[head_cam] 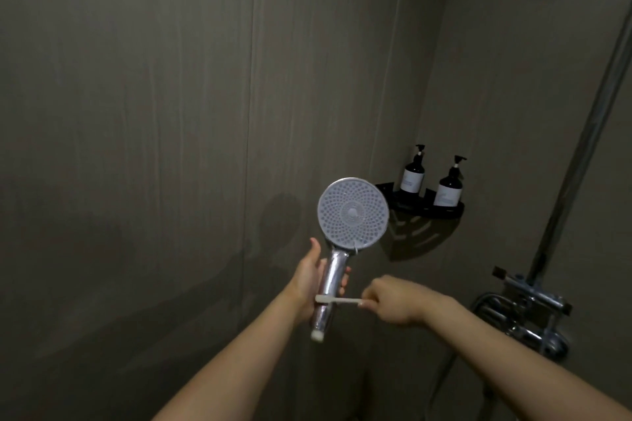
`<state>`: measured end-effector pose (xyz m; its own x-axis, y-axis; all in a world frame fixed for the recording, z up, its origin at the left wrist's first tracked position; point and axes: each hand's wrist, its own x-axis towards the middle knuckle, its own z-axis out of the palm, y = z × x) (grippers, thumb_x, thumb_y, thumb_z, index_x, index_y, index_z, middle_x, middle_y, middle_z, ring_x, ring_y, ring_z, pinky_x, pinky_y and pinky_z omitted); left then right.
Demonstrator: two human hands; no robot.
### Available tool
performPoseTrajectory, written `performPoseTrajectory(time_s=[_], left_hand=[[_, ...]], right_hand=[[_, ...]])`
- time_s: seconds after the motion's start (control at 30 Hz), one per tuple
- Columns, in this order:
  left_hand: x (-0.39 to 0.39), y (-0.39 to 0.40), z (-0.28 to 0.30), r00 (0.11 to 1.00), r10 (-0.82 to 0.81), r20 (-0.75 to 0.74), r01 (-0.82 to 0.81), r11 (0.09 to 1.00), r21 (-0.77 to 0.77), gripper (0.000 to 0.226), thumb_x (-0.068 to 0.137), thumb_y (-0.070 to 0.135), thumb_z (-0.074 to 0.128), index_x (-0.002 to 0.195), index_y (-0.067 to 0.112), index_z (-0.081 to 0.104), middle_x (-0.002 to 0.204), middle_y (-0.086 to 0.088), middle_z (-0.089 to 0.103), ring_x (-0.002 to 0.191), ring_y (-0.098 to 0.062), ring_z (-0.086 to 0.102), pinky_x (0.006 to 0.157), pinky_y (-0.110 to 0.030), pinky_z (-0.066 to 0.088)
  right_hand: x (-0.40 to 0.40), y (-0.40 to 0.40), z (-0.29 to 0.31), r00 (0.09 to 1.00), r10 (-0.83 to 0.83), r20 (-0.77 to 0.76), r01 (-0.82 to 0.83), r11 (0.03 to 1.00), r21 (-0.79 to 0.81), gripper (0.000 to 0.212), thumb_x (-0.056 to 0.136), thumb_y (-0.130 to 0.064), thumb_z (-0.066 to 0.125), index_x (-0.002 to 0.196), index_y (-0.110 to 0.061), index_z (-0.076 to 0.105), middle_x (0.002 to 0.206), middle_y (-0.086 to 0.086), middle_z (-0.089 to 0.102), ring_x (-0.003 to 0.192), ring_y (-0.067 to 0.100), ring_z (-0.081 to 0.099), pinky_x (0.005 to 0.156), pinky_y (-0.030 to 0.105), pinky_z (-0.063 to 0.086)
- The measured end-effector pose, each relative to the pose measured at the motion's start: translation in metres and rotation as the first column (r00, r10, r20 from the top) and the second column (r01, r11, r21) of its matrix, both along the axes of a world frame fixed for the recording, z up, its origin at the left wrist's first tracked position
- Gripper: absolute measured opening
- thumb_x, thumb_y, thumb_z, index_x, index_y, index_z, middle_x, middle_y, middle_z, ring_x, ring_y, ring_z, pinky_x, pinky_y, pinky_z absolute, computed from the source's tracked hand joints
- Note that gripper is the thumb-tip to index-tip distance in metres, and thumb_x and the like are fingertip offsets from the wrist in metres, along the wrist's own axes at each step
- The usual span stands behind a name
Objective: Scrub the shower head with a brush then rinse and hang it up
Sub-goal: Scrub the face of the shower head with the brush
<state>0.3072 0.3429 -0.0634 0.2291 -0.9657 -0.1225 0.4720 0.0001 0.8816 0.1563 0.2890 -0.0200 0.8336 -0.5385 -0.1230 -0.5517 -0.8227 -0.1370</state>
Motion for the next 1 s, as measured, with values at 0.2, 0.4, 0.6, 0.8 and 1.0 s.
performPoseTrajectory(time_s=[0.2, 0.4, 0.6, 0.8, 1.0], left_hand=[[-0.003, -0.003, 0.003, 0.997, -0.023, 0.072, 0.020, 0.999, 0.029, 0.083, 0.084, 0.073, 0.009, 0.077, 0.007, 0.059, 0.060, -0.009, 0.055, 0.046, -0.016, 0.052, 0.042, -0.020, 0.042], [0.004, -0.006, 0.000, 1.000, -0.002, 0.021, 0.001, 0.998, 0.057, 0.082, 0.085, 0.071, 0.006, 0.078, 0.006, 0.055, 0.055, -0.004, 0.055, 0.043, -0.015, 0.052, 0.046, -0.020, 0.039], [-0.003, -0.014, 0.004, 0.999, 0.034, 0.013, -0.034, 0.999, 0.041, 0.064, 0.095, 0.054, 0.017, 0.079, 0.006, 0.056, 0.048, -0.003, 0.057, 0.039, -0.014, 0.052, 0.041, -0.019, 0.040], [-0.001, -0.013, 0.001, 1.000, 0.015, 0.007, -0.015, 1.000, 0.006, 0.074, 0.092, 0.061, 0.011, 0.079, 0.004, 0.056, 0.053, -0.006, 0.056, 0.042, -0.015, 0.051, 0.046, -0.022, 0.040], [-0.008, -0.016, 0.004, 0.999, 0.007, 0.042, -0.008, 1.000, 0.018, 0.075, 0.090, 0.064, 0.011, 0.078, 0.007, 0.058, 0.052, -0.004, 0.057, 0.041, -0.014, 0.052, 0.045, -0.021, 0.039]], right_hand=[[-0.001, -0.006, 0.009, 0.982, -0.039, 0.187, 0.052, 0.996, -0.066, 0.031, 0.095, -0.027, 0.043, 0.091, -0.007, 0.066, 0.102, 0.018, 0.067, 0.098, 0.030, 0.062, 0.077, 0.030, 0.044], [-0.014, 0.010, -0.002, 0.987, 0.149, -0.055, -0.157, 0.964, -0.214, 0.027, 0.093, -0.035, 0.043, 0.095, -0.018, 0.064, 0.101, 0.012, 0.067, 0.097, 0.031, 0.061, 0.079, 0.035, 0.046], [-0.016, -0.002, 0.008, 0.996, 0.024, 0.082, -0.004, 0.971, -0.237, 0.030, 0.095, -0.033, 0.041, 0.103, -0.016, 0.064, 0.107, 0.016, 0.066, 0.102, 0.033, 0.060, 0.083, 0.036, 0.047], [-0.026, -0.007, -0.001, 0.997, -0.019, 0.074, 0.025, 0.997, -0.075, 0.032, 0.096, -0.032, 0.041, 0.097, -0.011, 0.065, 0.104, 0.015, 0.067, 0.101, 0.029, 0.061, 0.081, 0.032, 0.044], [-0.022, -0.014, 0.004, 0.975, -0.122, 0.183, 0.126, 0.992, -0.014, 0.033, 0.096, -0.030, 0.042, 0.098, -0.008, 0.066, 0.106, 0.018, 0.067, 0.102, 0.030, 0.061, 0.082, 0.032, 0.045]])
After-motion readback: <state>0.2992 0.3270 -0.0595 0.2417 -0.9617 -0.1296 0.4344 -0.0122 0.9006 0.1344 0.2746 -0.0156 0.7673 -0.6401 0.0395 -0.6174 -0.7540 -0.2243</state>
